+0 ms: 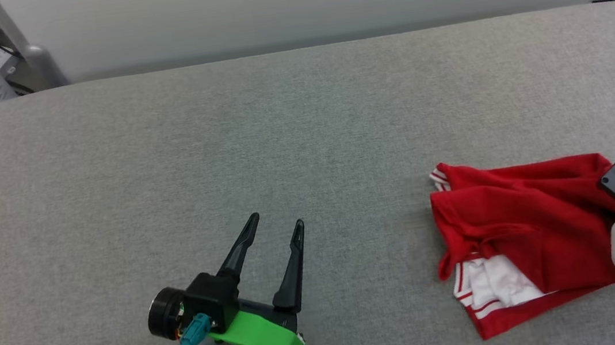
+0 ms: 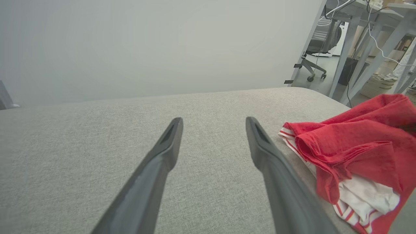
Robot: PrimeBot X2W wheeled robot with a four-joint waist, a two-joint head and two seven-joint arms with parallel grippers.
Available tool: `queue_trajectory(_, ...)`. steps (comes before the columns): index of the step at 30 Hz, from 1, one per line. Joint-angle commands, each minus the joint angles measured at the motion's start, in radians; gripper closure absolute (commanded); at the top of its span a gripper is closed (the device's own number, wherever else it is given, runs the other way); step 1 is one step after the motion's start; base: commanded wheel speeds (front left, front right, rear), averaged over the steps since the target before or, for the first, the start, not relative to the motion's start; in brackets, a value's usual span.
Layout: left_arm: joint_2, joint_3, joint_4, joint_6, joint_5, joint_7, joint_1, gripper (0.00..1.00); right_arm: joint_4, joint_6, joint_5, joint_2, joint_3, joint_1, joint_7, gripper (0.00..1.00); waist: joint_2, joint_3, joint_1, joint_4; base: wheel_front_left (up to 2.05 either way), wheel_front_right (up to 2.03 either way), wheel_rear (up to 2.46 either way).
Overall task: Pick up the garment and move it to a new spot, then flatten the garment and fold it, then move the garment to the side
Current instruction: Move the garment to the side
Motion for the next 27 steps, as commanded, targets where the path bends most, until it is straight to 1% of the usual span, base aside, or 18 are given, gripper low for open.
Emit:
queue_trajectory(1, 0.004, -0.014, -0.006, -0.003, 0.010, -0.006, -0.028, 0.00, 0.009, -0.001, 0.014, -0.035, 0.003, -0.027, -0.014, 1.00, 0.0000, 0.056, 0.0000, -0.069, 0.00, 0.00, 0.00)
queue_trajectory(6, 0.019, -0.053, -0.023, -0.003, 0.014, -0.006, -0.077, 0.00, 0.061, -0.001, 0.025, -0.120, -0.002, -0.067, -0.057, 1.00, 0.0000, 0.126, 0.0000, -0.133, 0.00, 0.00, 0.00)
queue_trajectory(11, 0.047, -0.081, -0.048, -0.003, 0.020, -0.006, -0.133, 0.00, 0.147, -0.001, 0.023, -0.167, -0.037, -0.118, -0.143, 1.00, 0.0000, 0.217, 0.0000, -0.185, 0.00, 0.00, 0.00)
queue_trajectory(14, 0.066, -0.098, -0.070, -0.003, 0.024, -0.006, -0.174, 0.00, 0.236, -0.001, 0.000, -0.185, -0.082, -0.150, -0.218, 1.00, 0.0000, 0.276, 0.0000, -0.202, 0.00, 0.00, 0.00)
queue_trajectory(20, 0.106, -0.110, -0.120, -0.003, 0.031, -0.006, -0.232, 0.00, 0.420, -0.001, -0.035, -0.173, -0.170, -0.216, -0.350, 1.00, 0.0000, 0.373, 0.0000, -0.214, 0.00, 0.00, 0.00)
queue_trajectory(27, 0.148, -0.105, -0.199, -0.001, 0.033, 0.012, -0.275, 0.00, 0.614, -0.001, -0.096, -0.121, -0.286, -0.323, -0.458, 1.00, 0.0000, 0.457, 0.0000, -0.197, 0.00, 0.00, 0.00)
